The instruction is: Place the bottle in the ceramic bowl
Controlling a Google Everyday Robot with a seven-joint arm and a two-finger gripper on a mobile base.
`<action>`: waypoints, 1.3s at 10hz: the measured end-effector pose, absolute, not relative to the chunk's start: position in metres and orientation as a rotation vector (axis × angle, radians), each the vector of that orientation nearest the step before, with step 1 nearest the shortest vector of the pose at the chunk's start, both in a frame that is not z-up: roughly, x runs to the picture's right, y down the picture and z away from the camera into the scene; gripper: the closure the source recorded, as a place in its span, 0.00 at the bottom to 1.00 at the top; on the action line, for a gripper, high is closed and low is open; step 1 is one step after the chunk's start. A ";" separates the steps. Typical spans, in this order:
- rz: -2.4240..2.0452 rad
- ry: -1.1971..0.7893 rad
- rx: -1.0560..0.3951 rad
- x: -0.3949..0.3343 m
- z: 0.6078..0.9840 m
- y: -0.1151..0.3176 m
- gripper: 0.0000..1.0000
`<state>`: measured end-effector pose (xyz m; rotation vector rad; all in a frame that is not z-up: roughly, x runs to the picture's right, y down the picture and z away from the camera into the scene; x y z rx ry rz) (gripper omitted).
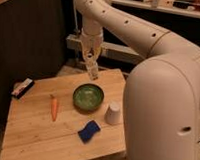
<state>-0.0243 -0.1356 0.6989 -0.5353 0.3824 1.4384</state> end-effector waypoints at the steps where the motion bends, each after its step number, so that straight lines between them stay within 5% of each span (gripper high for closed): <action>1: 1.451 0.399 -0.548 -0.014 0.717 -0.133 1.00; 4: 1.451 0.421 -0.600 -0.005 0.753 -0.113 1.00; 10: 1.362 0.403 -0.671 -0.040 0.711 -0.058 1.00; 13: 1.345 0.424 -0.687 -0.045 0.730 -0.039 1.00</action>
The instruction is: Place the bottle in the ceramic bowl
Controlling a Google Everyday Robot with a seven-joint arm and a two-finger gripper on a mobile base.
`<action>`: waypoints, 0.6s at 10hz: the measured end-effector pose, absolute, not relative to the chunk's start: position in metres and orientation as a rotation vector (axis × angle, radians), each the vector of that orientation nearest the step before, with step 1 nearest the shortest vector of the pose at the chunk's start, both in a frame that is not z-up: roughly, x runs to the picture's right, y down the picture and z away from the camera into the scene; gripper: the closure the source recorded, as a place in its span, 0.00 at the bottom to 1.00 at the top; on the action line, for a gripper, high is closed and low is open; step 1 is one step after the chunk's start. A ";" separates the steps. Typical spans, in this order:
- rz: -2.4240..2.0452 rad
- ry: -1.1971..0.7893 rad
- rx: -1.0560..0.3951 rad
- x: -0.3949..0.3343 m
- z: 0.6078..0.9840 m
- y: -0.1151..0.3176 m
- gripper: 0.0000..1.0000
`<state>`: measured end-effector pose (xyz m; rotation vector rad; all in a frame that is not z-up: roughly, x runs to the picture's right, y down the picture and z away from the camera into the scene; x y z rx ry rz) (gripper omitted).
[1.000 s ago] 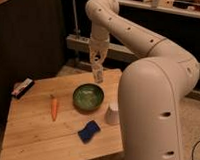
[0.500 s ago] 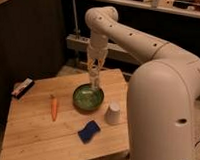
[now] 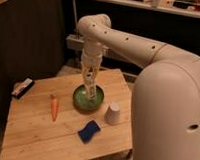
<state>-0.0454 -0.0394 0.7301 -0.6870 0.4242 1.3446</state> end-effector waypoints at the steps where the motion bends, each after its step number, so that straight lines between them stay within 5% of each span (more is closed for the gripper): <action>1: 1.340 0.427 -0.690 -0.046 0.735 -0.038 1.00; 6: 1.310 0.417 -0.785 -0.058 0.753 -0.029 0.57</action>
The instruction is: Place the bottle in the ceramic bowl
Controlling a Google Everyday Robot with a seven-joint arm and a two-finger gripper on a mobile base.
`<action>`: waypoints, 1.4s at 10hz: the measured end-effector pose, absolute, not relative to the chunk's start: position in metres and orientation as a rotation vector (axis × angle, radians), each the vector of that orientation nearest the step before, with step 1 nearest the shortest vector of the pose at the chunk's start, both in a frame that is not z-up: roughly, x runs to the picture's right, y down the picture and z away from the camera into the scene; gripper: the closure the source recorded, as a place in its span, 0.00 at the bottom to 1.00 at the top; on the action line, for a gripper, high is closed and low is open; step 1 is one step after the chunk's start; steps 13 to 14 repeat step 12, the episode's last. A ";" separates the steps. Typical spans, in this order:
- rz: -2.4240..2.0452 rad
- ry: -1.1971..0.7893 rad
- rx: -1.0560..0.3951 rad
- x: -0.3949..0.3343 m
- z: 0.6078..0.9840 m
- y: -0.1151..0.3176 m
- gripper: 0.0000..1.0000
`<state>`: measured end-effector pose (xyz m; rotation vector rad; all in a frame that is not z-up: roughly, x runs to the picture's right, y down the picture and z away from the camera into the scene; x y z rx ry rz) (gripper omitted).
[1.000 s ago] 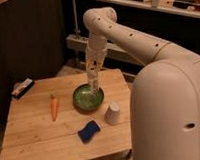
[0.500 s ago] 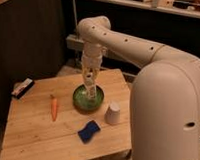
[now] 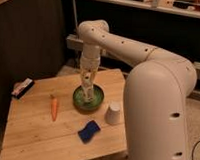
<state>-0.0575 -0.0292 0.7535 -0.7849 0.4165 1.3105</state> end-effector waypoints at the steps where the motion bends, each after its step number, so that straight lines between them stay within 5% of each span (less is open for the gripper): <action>1: 1.308 0.419 -0.800 -0.058 0.756 -0.027 0.47; 4: 1.289 0.440 -0.792 -0.062 0.761 -0.019 0.21; 14: 1.346 0.424 -0.776 -0.061 0.760 -0.017 0.20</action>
